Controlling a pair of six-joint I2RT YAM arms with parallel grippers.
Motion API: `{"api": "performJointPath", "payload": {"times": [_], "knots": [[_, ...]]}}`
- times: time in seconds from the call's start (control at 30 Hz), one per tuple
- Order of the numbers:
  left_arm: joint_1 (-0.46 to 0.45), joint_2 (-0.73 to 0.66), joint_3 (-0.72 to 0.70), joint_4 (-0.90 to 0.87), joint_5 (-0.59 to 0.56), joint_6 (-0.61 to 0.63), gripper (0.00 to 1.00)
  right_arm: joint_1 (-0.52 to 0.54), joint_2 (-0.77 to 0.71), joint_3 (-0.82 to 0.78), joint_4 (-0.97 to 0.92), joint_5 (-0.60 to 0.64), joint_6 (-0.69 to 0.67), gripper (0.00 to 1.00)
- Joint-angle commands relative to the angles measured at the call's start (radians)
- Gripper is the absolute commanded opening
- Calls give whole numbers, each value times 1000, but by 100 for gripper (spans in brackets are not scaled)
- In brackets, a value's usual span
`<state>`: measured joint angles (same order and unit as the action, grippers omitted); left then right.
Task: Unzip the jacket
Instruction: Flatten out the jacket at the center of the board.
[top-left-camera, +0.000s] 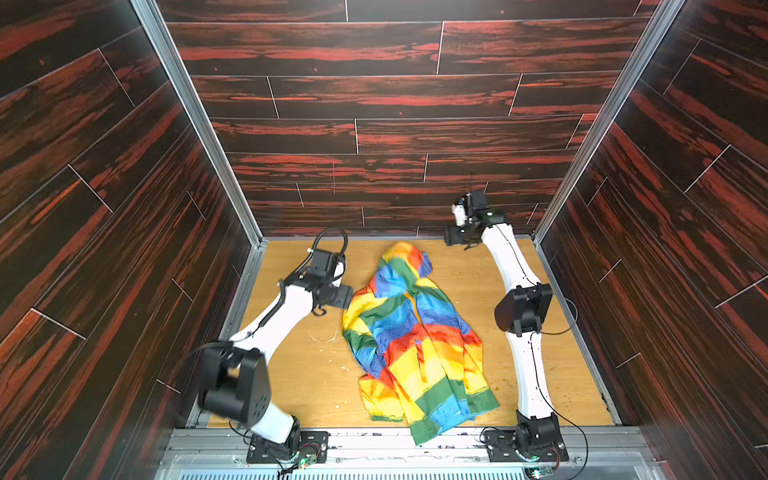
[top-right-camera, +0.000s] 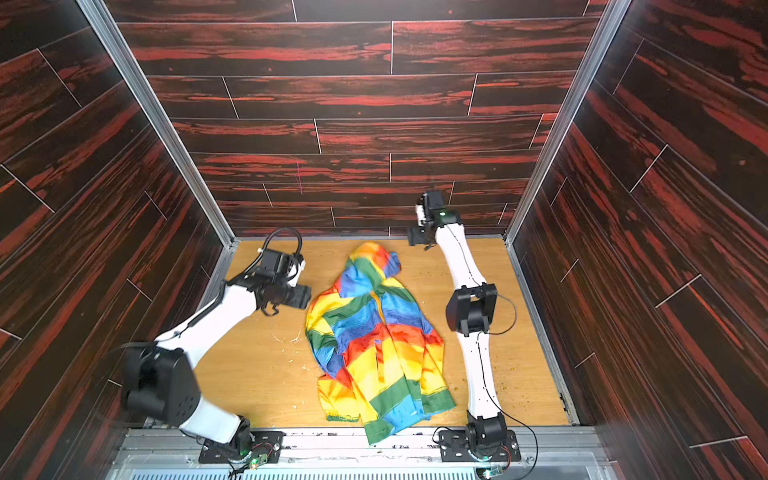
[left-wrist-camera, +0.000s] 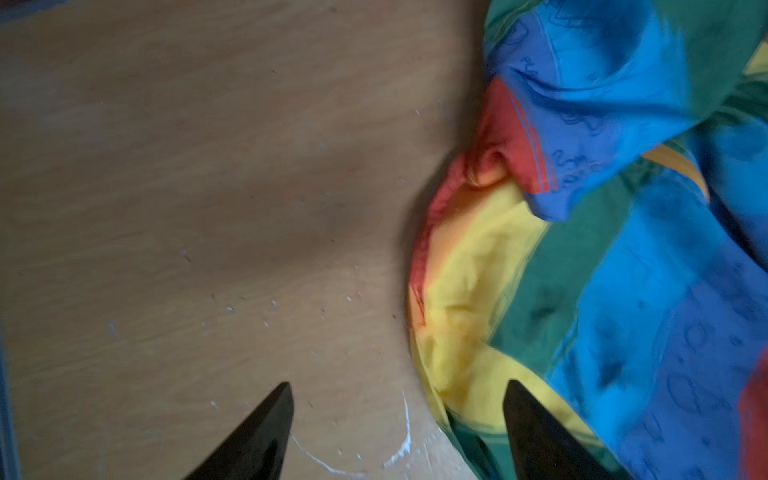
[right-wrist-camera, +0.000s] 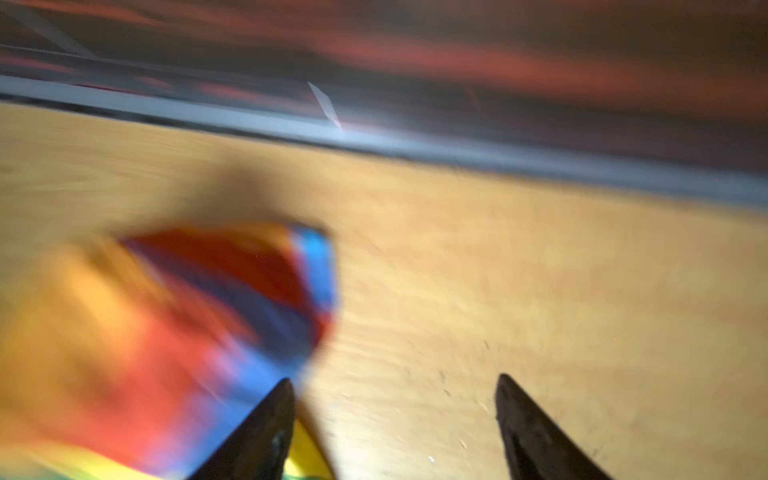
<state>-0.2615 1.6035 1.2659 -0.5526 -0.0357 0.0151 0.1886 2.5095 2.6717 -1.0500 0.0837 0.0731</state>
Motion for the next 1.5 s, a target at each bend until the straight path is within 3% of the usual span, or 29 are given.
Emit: {"api": "performJointPath", "payload": {"times": [0.0, 0.1, 0.23, 0.33, 0.43, 0.63, 0.83, 1.17, 1.23, 1.47], "knots": [[5, -8, 127, -13, -90, 1, 81, -42, -84, 64, -77, -121, 85, 80], [4, -68, 95, -13, -60, -46, 81, -60, -191, -113, -124, -135, 41, 80], [2, -212, -81, 31, 24, -158, 81, -74, -554, -748, 136, -244, 43, 81], [2, -324, -234, 70, 37, -304, 81, -106, -738, -1073, 233, -358, 76, 81], [0, -396, -353, 73, 12, -439, 81, -104, -843, -1315, 295, -340, 114, 80], [-4, -374, -423, 20, 72, -536, 78, -100, -890, -1623, 394, -286, 182, 70], [-49, -335, -464, 25, 135, -576, 78, -47, -870, -1735, 459, -262, 201, 60], [-123, -269, -503, 110, 195, -665, 77, -25, -829, -1668, 447, -165, 186, 8], [-126, -255, -505, 127, 189, -678, 77, -25, -843, -1639, 412, -80, 172, 0], [-127, -207, -433, 108, 111, -666, 75, 1, -946, -1529, 274, 481, 99, 0]]}}
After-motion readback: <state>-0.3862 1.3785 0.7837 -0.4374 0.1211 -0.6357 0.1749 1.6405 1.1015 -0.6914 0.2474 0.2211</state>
